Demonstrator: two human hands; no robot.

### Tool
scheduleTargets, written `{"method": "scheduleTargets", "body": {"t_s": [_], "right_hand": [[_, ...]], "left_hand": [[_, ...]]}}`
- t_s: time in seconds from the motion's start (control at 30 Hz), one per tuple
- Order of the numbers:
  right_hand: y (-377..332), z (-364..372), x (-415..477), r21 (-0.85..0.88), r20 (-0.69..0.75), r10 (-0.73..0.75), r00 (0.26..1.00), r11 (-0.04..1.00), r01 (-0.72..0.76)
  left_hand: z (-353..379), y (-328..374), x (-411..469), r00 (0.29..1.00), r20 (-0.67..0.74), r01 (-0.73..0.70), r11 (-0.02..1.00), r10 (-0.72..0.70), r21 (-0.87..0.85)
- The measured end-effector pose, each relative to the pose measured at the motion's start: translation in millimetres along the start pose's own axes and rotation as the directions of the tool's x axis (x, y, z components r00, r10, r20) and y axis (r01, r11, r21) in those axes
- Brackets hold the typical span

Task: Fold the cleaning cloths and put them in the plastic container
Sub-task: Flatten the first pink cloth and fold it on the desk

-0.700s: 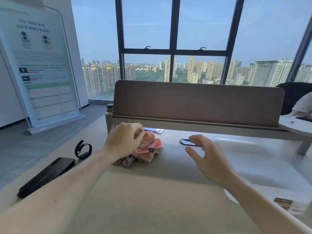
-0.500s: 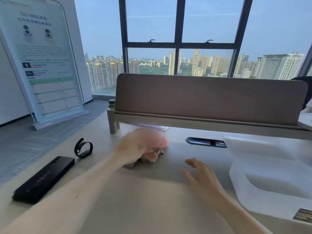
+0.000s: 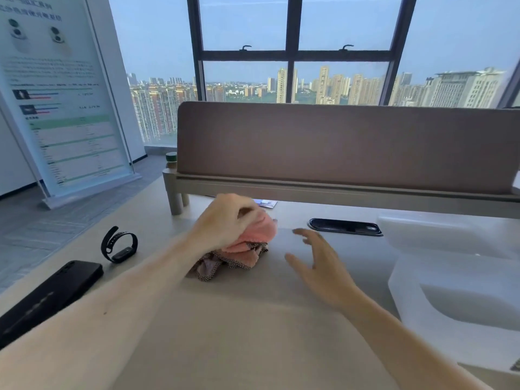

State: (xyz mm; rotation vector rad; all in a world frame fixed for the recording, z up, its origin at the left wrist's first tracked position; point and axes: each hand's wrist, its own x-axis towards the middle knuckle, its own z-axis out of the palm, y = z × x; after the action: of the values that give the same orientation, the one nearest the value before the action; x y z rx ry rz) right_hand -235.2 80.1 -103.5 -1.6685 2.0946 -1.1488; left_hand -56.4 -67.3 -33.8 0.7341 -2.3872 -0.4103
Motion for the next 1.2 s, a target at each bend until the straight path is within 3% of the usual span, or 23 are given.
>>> {"method": "scheduleTargets", "body": {"t_s": [0.07, 0.17, 0.33, 0.47, 0.67, 0.8, 0.87, 0.97, 1.07, 1.17, 1.2], "right_hand": [[-24, -21, 14, 0.065, -0.018, -0.138, 0.990, 0.988, 0.138], [-64, -53, 25, 0.238, 0.119, -0.269, 0.956, 0.942, 0.236], [-96, -84, 17, 0.360, 0.271, -0.299, 0.915, 0.913, 0.191], [-79, -103, -12, 0.309, 0.403, -0.196, 0.894, 0.949, 0.069], [-51, -147, -31, -0.021, 0.172, -0.228, 0.958, 0.972, 0.235], [-79, -191, -50, -0.189, -0.007, -0.315, 0.949, 0.933, 0.308], [-90, -199, -79, -0.244, -0.058, -0.378, 0.924, 0.903, 0.354], [-80, -180, -127, -0.377, 0.013, -0.450, 0.893, 0.825, 0.422], [-36, -141, -168, -0.364, 0.171, -0.419, 0.892, 0.814, 0.453], [10, -106, -198, -0.369, 0.416, -0.304, 0.857, 0.805, 0.464], [20, -103, -203, -0.362, 0.474, -0.281, 0.834, 0.802, 0.475]], "left_hand": [[-25, 32, 3, 0.996, 0.015, -0.089, 0.995, 0.090, -0.056], [-62, 73, 5, 0.988, 0.082, -0.115, 0.979, 0.130, -0.166], [-98, 108, -2, 0.988, 0.123, -0.046, 0.940, 0.093, -0.337], [-108, 104, -13, 0.997, 0.066, -0.008, 0.960, 0.028, -0.282], [-108, 94, -49, 0.998, 0.019, 0.062, 0.977, -0.060, -0.204], [-124, 103, -71, 0.992, -0.122, -0.042, 0.978, 0.018, -0.204], [-128, 112, -95, 0.991, -0.115, -0.094, 0.967, 0.068, -0.238], [-113, 112, -139, 0.994, 0.016, -0.105, 0.980, 0.110, -0.169], [-78, 97, -177, 0.962, 0.244, -0.123, 0.992, 0.125, -0.024], [-44, 82, -204, 0.798, 0.602, 0.025, 0.997, 0.023, -0.071], [-35, 78, -207, 0.773, 0.634, 0.026, 0.998, 0.021, -0.064]]}}
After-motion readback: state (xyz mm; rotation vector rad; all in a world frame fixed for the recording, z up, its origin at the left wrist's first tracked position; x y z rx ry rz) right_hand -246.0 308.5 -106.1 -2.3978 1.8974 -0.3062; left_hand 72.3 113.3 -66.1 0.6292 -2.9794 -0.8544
